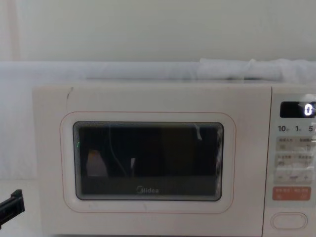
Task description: Press the button to open the microwave door with one hand; close the microwave door with the other hand.
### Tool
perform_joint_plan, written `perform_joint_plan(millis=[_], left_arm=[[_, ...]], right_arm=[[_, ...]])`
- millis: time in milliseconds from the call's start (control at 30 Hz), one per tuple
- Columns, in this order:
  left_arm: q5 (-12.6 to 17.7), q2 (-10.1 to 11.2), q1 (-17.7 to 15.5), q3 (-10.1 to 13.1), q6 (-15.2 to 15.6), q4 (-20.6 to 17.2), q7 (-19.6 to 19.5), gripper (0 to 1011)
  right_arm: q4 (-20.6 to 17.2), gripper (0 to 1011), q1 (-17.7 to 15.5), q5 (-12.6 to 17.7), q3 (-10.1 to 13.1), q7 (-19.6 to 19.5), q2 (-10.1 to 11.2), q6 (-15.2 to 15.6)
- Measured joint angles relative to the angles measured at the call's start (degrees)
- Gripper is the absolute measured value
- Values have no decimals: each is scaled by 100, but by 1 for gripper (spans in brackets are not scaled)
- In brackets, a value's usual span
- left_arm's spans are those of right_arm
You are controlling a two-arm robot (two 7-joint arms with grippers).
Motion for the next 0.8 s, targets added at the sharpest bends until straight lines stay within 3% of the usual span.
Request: perform_joint_plan(millis=[800], left_arm=[[0,0,0,0,0,0,0,1001]], right_arm=[[0,1000,0,0,0,0,0,0]])
